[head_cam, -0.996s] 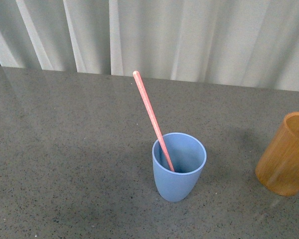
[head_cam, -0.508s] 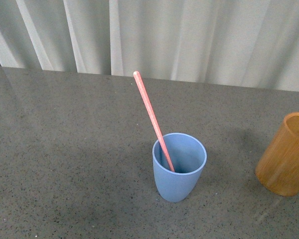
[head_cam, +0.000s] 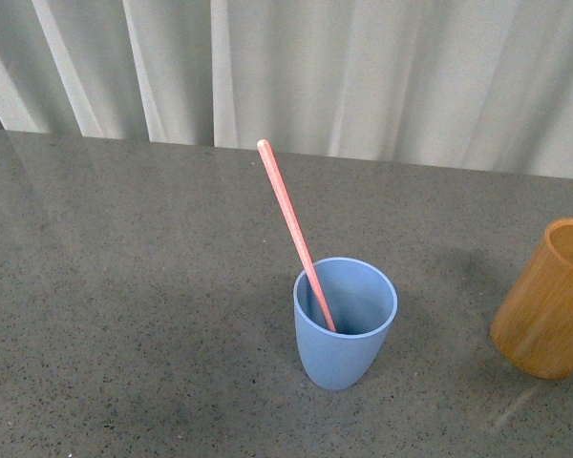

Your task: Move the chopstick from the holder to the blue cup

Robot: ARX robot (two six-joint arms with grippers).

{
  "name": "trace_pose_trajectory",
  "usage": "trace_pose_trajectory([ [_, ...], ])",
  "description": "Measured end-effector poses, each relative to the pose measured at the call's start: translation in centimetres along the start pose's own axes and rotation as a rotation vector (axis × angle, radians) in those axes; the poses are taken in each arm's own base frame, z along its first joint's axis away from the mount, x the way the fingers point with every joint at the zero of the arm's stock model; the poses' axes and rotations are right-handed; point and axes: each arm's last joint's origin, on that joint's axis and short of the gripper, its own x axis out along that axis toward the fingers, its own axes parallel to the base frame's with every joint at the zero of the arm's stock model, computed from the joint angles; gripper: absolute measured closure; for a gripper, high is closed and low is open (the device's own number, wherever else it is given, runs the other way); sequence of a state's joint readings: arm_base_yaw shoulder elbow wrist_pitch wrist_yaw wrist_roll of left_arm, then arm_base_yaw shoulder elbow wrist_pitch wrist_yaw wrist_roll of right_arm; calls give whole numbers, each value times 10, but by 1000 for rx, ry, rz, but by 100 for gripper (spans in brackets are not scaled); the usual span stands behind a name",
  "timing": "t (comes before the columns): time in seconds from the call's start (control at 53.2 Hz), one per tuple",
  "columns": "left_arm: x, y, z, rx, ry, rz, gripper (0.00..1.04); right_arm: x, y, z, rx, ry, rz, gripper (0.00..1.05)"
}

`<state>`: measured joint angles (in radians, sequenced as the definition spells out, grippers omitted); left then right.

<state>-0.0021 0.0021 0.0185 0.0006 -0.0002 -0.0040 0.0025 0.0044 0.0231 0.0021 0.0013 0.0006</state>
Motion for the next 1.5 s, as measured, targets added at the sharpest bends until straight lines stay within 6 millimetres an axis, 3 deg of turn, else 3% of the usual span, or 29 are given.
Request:
trace_pose_trajectory([
  [0.056, 0, 0, 0, 0, 0, 0, 7, 0, 0, 0, -1, 0, 0, 102],
  [0.226, 0, 0, 0, 0, 0, 0, 7, 0, 0, 0, 0, 0, 0, 61],
  [0.489, 0, 0, 0, 0, 0, 0, 7, 0, 0, 0, 0, 0, 0, 9],
  [1.504, 0, 0, 0, 0, 0, 0, 7, 0, 0, 0, 0, 0, 0, 10],
])
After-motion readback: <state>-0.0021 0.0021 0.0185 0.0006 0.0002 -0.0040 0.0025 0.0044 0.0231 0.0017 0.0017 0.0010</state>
